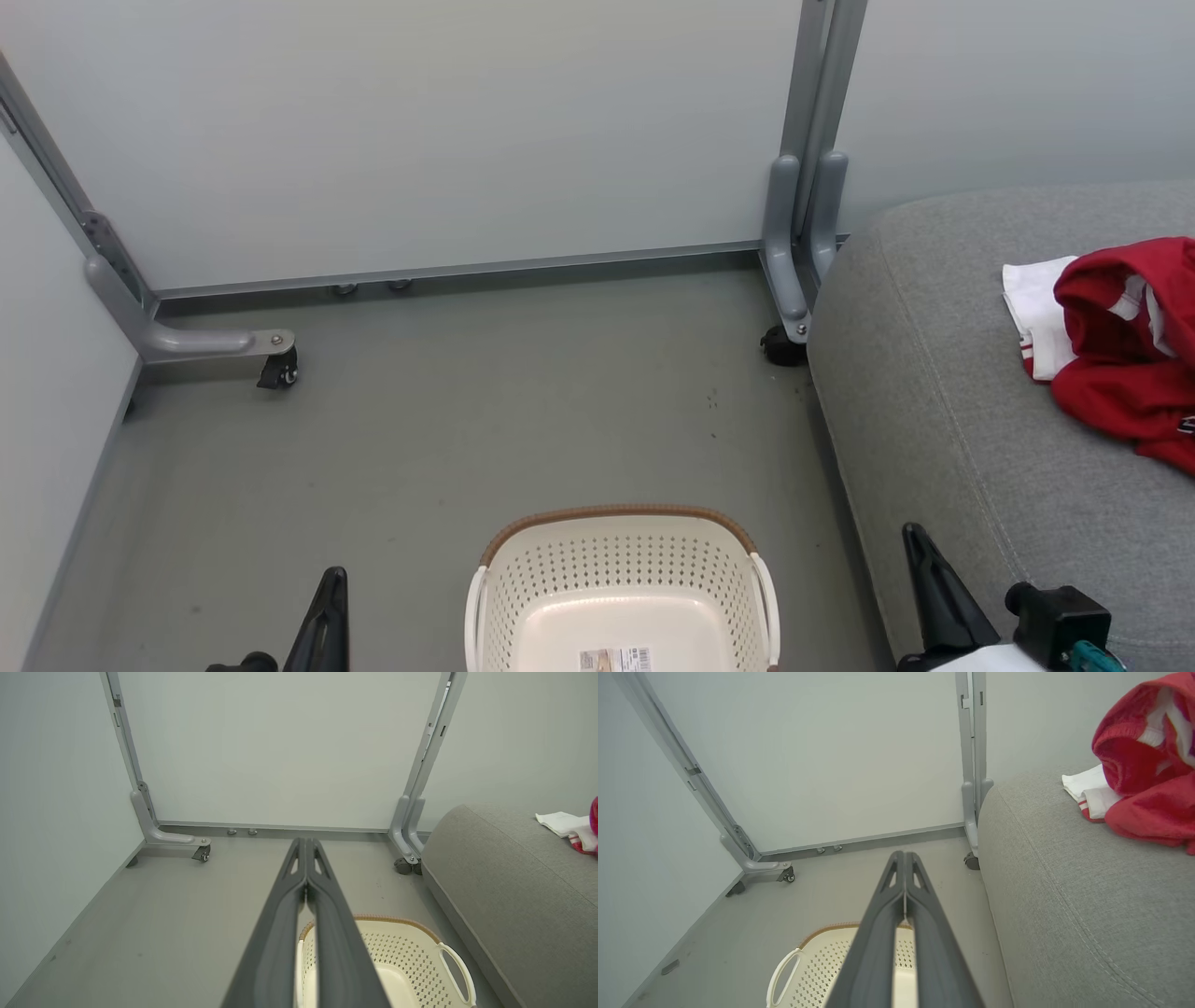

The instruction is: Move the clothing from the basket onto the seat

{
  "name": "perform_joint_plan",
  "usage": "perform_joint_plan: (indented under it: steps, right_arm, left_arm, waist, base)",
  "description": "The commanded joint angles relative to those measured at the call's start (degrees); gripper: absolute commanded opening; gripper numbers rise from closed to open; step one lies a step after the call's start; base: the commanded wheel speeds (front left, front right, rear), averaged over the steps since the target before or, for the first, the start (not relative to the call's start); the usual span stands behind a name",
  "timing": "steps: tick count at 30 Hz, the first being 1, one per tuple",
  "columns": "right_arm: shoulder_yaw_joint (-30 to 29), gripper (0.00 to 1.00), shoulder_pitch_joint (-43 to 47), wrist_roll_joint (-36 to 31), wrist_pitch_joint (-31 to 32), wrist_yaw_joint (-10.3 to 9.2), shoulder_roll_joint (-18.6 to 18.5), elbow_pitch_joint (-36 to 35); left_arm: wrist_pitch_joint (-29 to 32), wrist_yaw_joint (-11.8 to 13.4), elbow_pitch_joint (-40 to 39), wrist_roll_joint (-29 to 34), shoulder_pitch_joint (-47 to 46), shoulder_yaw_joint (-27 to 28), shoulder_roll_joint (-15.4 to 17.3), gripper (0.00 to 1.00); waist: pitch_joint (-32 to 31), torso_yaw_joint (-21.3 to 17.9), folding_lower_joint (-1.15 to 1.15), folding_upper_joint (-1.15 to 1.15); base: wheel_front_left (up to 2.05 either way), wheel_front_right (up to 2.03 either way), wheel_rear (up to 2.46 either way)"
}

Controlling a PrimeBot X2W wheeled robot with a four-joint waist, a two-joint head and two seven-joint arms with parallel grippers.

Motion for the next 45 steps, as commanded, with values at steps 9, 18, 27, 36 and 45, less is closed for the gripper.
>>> perform_joint_plan:
  steps: [9, 18, 27, 36, 45]
  right_arm:
    - [-0.89, 0.0, -2.99, 11.91, 2.29, -0.01, -0.91, 0.13]
    - [-1.53, 0.0, -4.68, 20.98, 4.15, -0.01, -1.26, 0.77]
    - [-2.24, 0.0, -6.23, 29.04, 5.92, -0.01, -1.49, 1.31]
    - [-2.91, 0.0, -7.55, 36.15, 7.58, -0.01, -1.66, 1.8]
    - [-3.72, 0.0, -8.87, 43.49, 9.35, -0.01, -1.77, 2.35]
  left_arm:
    - [2.6, -0.29, 0.61, -11.76, -3.57, 1.44, 0.37, 0.0]
    - [4.73, -0.47, 1.54, -20.76, -5.59, 2.38, 0.49, 0.0]
    - [6.71, -0.57, 2.31, -28.79, -7.41, 3.22, 0.57, 0.0]
    - [8.46, -0.71, 3.06, -35.94, -8.99, 4.05, 0.62, 0.0]
    - [10.34, -0.87, 3.84, -43.38, -10.69, 4.87, 0.64, 0.0]
  waist:
    - [0.41, 0.0, 0.0, 0.0]
    - [0.8, 0.0, 0.0, 0.0]
    - [1.19, 0.01, 0.0, 0.0]
    - [1.58, 0.01, 0.0, 0.0]
    - [2.01, 0.01, 0.0, 0.0]
  base:
    - [0.0, 0.0, 0.0]
    - [0.0, 0.0, 0.0]
    - [0.0, 0.0, 0.0]
    - [0.0, 0.0, 0.0]
    - [0.0, 0.0, 0.0]
